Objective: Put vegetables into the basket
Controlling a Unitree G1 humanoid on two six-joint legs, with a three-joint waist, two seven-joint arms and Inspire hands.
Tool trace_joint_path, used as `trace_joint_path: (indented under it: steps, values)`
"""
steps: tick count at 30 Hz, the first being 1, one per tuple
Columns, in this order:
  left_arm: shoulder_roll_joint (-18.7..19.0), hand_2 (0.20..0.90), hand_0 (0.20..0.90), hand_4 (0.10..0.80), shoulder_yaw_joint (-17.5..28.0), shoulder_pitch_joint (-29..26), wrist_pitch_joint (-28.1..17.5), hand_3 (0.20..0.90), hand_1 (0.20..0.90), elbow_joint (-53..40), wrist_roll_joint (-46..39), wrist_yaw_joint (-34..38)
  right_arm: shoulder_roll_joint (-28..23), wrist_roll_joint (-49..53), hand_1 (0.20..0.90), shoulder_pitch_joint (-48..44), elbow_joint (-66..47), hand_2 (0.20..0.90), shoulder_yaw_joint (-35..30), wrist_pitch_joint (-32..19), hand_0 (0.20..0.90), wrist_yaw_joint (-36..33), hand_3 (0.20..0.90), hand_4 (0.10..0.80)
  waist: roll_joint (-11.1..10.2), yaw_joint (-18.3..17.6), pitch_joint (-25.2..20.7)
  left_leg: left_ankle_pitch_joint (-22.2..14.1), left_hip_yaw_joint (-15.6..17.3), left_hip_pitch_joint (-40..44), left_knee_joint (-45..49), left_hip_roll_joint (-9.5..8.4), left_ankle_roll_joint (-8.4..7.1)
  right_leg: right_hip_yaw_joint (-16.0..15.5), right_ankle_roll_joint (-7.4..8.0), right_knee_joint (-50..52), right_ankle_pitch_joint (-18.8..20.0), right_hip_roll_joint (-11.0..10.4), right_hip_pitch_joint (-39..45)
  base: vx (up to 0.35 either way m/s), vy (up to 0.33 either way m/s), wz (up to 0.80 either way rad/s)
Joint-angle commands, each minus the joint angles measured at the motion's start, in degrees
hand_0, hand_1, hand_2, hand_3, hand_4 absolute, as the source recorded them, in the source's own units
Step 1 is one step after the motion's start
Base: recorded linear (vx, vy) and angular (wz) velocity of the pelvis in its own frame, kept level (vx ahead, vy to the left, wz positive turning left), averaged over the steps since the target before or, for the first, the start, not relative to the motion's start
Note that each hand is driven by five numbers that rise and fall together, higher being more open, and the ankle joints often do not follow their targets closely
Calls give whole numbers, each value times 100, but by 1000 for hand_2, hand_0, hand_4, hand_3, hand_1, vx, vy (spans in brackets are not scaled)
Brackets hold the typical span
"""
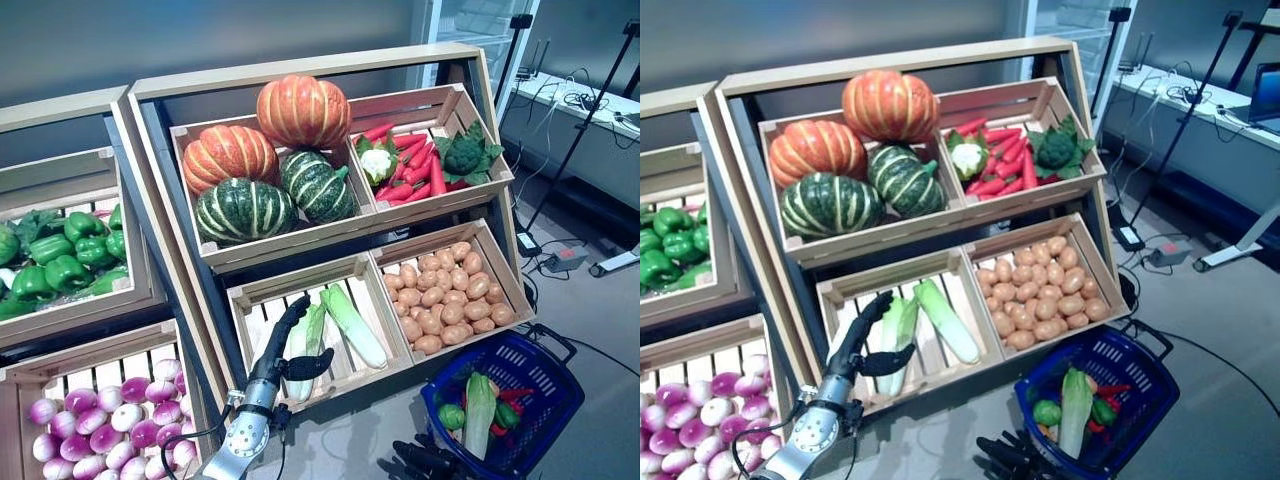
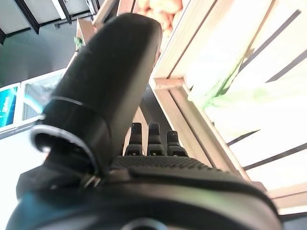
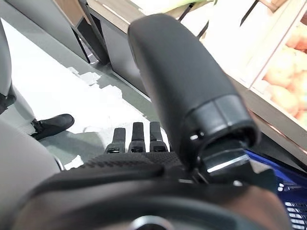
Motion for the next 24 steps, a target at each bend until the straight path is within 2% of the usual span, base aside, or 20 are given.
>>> trace_joint_path:
  steps: [1,3,4,8,15,24]
  values:
    - [-77,900,900,800,429,-1067,-477,900,900,-62,171,880,507,430,900,-144,138,900,208,-113,900,-72,900,800,-306,-42,293,-349,274,-82,9,-192,107,45,-177,50,-269,-76,236,-53,18,-6]
    - [-239,900,900,800,427,-1457,-377,900,900,113,291,1523,492,474,900,-260,-60,900,343,-197,900,-121,900,800,-285,-74,574,-252,258,-454,227,-135,103,90,-252,572,-390,-123,-266,-152,17,-5]
    - [-253,900,900,800,422,-1503,-366,900,900,137,301,1570,486,480,900,-277,-81,900,356,-201,900,-130,900,800,-283,-77,592,-256,248,-513,275,-132,104,96,-260,636,-406,-127,-331,-251,22,-12]
    - [-597,900,900,800,286,-2449,-71,900,900,877,265,2261,385,531,900,-899,-326,900,637,-281,900,-244,900,800,-281,-208,1228,-257,152,-1383,1011,-114,91,265,-331,1486,-576,-187,-1276,-290,40,-15]
    - [-1071,900,900,800,410,-3281,283,900,900,1828,-218,3096,375,546,900,-1455,-365,900,811,-248,900,-429,900,800,-353,-454,1653,-478,213,-2216,2152,-75,83,485,-435,2362,-798,-214,-2032,-135,51,-15]
    - [-995,900,900,800,612,-3924,319,900,900,2357,-323,3903,277,978,900,-1686,-484,900,883,-452,900,-320,900,800,-490,-589,1985,-721,248,-2904,3007,-15,101,617,-534,3123,-1053,-180,-2663,-104,10,-3]
